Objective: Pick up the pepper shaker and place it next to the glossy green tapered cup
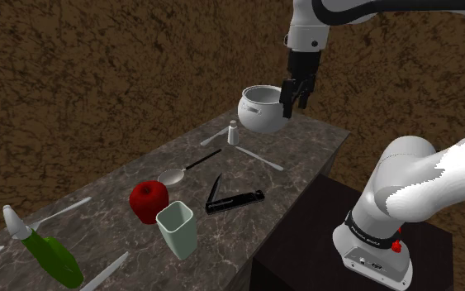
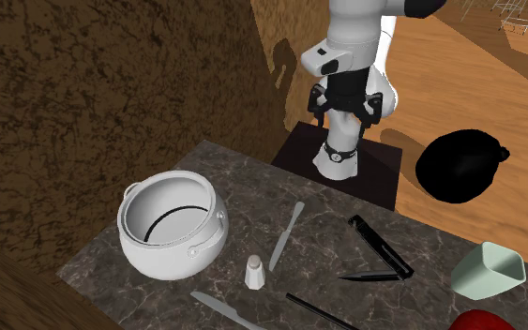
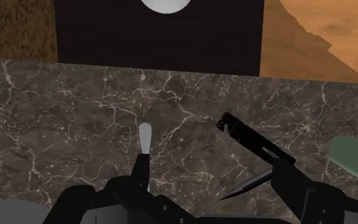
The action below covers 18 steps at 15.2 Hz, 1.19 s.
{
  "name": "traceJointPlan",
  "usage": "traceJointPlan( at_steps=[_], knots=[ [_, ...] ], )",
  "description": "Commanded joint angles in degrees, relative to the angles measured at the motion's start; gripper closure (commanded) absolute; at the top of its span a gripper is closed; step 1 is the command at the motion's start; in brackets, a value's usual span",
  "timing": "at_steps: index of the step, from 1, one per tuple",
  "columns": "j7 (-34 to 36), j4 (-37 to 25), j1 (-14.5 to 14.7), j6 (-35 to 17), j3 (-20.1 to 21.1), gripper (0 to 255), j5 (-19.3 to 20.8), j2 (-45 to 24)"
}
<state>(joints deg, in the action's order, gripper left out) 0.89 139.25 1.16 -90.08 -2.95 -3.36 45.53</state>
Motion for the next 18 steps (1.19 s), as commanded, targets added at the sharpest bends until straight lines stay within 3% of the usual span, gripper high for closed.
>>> traceJointPlan(
  at_steps=[1, 9, 18],
  knots=[
    [0.0, 0.0, 0.0, 0.0, 0.0, 0, 0.0, 0.0],
    [-4.4, -4.4, -0.1, -12.3, -3.0, 0, 1.0, -16.5],
    [-9.6, -15.3, 0.0, -21.4, -5.9, 0, -0.6, -36.4]
  ],
)
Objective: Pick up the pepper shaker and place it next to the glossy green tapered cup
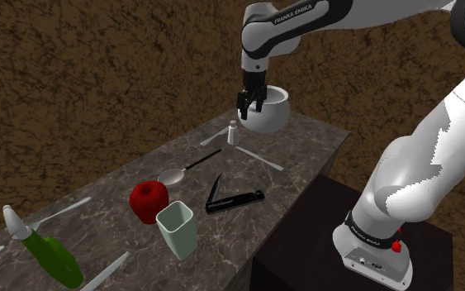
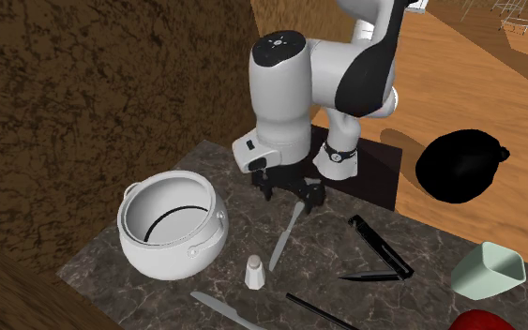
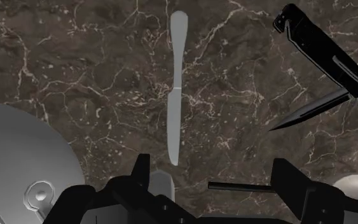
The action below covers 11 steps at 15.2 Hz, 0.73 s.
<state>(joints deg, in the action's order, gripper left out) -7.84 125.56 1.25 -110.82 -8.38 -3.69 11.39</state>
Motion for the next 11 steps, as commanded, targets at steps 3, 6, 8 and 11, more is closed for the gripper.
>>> traceJointPlan(
  at_steps=[3, 6, 8, 11],
  knots=[
    [-2.6, -6.6, -0.3, -2.4, -1.0, 0, -1.3, -9.0],
    [-4.2, -12.2, -0.7, -3.5, -1.4, 0, -2.6, -15.8],
    [-5.3, -16.4, -1.0, -3.8, -1.6, 0, -3.4, -20.4],
    [-5.9, -18.6, -1.3, -4.6, -1.5, 0, -4.0, -23.3]
  ],
)
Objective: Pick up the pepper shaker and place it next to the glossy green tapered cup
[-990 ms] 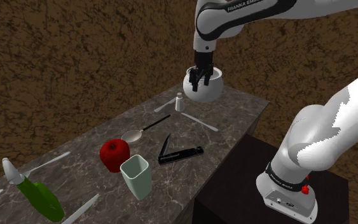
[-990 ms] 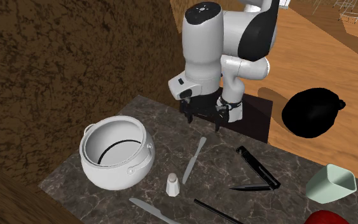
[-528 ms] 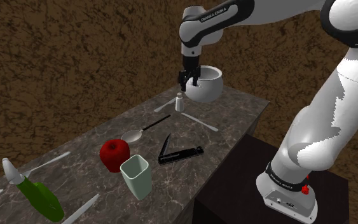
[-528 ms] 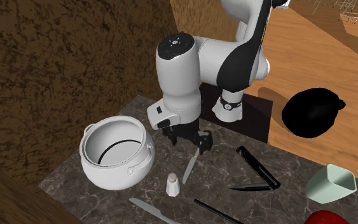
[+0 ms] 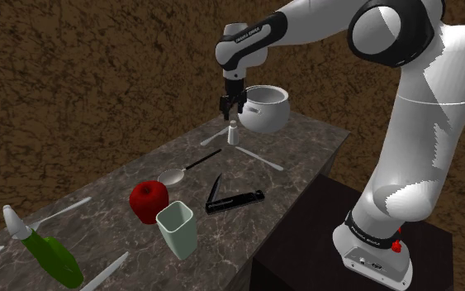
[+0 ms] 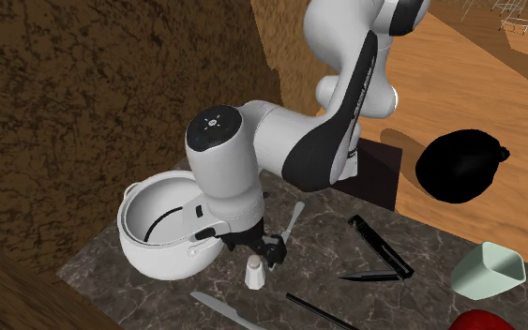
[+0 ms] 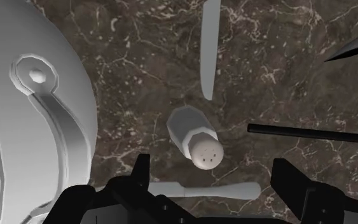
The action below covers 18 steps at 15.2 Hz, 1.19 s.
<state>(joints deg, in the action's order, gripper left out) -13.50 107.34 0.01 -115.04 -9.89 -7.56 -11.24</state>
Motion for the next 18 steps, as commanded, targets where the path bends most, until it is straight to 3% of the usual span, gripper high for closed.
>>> traceJointPlan(
  at_steps=[1, 6, 14, 15, 18],
  knots=[
    [-0.3, 0.2, -0.1, -1.1, 0.0, 0, -0.2, -0.9],
    [-0.6, 2.6, 0.0, -5.0, 0.3, 0, -0.8, -2.4],
    [-0.6, 2.6, 0.0, -5.0, 0.3, 0, -0.8, -2.4],
    [-0.6, 2.6, 0.0, -5.0, 0.3, 255, -0.8, -2.4],
    [-0.6, 2.6, 0.1, -5.0, 0.3, 255, -0.8, -2.4]
  ],
)
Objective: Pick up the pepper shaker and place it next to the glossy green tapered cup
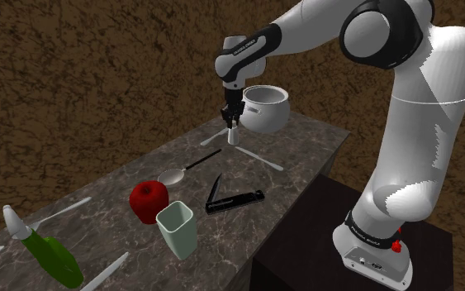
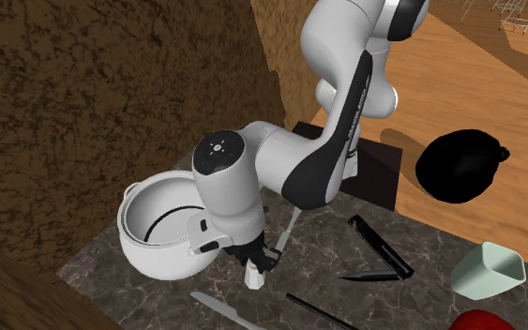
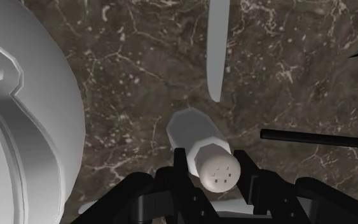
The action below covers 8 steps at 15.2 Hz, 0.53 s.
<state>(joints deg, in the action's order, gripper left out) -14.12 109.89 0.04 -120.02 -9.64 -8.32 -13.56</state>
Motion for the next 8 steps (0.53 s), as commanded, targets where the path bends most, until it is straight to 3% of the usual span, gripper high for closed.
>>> traceJointPlan(
  at_steps=[1, 8],
  knots=[
    [0.0, 0.0, 0.0, 0.0, 0.0, 255, 0.0, -0.1],
    [0.2, -0.6, 0.0, 1.3, 0.0, 255, 0.2, 0.6]
  ],
)
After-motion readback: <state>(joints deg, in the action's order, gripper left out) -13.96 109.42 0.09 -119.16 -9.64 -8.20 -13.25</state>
